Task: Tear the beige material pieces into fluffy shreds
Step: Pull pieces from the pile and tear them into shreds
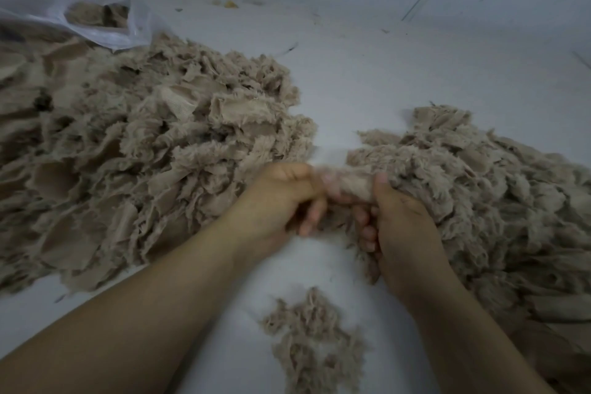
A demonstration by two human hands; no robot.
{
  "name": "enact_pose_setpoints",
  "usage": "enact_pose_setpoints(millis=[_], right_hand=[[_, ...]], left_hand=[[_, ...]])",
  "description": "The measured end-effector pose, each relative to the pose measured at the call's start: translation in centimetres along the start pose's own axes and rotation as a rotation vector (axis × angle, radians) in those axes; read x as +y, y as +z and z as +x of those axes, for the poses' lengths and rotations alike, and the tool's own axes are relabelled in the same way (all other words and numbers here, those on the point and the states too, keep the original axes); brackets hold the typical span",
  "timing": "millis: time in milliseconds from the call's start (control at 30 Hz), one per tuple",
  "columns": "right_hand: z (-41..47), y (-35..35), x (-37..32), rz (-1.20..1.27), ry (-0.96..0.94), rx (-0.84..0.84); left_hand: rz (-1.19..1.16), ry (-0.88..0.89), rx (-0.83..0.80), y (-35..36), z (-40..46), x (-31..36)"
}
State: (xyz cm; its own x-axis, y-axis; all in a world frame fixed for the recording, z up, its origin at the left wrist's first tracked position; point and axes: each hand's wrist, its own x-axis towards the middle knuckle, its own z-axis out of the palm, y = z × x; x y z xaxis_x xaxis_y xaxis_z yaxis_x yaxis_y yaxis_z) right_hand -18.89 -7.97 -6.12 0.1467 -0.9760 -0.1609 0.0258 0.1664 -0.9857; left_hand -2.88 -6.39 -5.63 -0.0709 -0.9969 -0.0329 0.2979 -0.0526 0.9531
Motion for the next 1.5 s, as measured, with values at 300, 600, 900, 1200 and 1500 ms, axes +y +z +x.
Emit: enact_pose_setpoints(millis=[300,600,900,1200,1500], right_hand=[[0.4,-0.1,0.1,0.06,0.021,-0.034],[0.3,-0.2,0.2,0.011,-0.017,-0.089],[0.3,0.0,0.2,-0.047,0.003,-0.107],[-0.3,0.2,-0.2,-0.141,-0.001,-0.101],[0.0,0.0,-0.2,-0.048,0.027,-0.032]], left_hand=[[1.0,0.181,0.31,-0.2,1.1,-1.6],[1.089,0.159,0.25,0.7,0.7,-1.4],[0.408,0.131,0.091,1.0,0.6,-1.0],[0.119,0.302,0.217,1.1,0.3,-0.8],[0.273,0.394,0.362,0.0,0.7,-0.5]])
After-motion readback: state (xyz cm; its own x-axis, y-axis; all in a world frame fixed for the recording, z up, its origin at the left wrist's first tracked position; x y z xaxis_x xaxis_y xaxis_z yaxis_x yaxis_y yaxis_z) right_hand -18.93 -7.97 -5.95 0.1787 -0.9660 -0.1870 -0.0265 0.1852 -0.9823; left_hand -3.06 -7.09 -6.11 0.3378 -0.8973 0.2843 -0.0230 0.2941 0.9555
